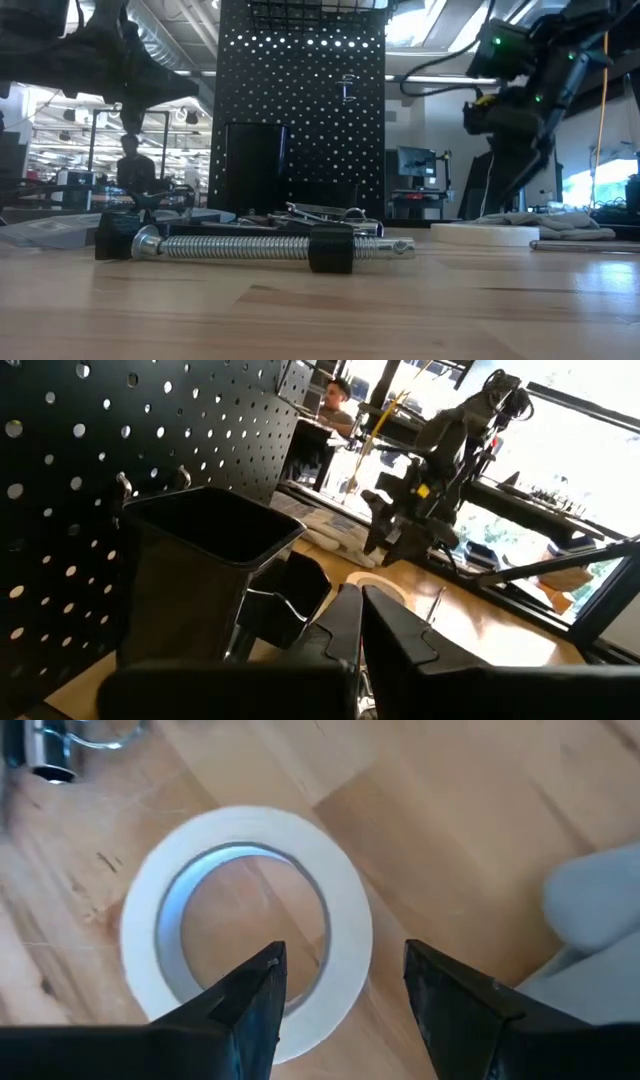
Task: Hang tools onto peg board
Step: Put the white tape into the wire basket on the pegboard
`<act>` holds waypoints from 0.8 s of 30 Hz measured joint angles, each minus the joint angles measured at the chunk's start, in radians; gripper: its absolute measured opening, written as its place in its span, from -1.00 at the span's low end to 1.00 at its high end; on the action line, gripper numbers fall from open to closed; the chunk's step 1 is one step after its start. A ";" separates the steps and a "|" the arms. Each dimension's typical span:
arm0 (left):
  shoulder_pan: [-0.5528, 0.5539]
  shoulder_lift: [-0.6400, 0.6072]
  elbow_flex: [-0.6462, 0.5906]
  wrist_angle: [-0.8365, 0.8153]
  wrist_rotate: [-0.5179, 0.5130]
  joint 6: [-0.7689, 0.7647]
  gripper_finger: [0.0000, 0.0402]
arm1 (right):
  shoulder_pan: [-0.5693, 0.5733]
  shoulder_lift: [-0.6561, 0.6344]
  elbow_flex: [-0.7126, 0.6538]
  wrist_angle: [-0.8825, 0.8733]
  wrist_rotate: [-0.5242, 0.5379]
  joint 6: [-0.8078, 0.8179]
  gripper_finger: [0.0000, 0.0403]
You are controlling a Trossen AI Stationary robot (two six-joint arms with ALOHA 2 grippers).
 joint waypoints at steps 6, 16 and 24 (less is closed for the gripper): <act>0.000 0.000 0.000 -0.004 0.001 0.003 -0.99 | 0.000 0.061 -0.045 0.084 -0.016 0.039 0.00; 0.000 0.000 0.000 -0.010 0.003 0.014 -0.99 | 0.001 0.200 -0.049 0.138 0.021 0.035 -0.17; 0.000 0.000 0.000 -0.010 0.003 0.013 -0.99 | 0.002 0.180 -0.028 0.097 0.076 -0.016 -0.61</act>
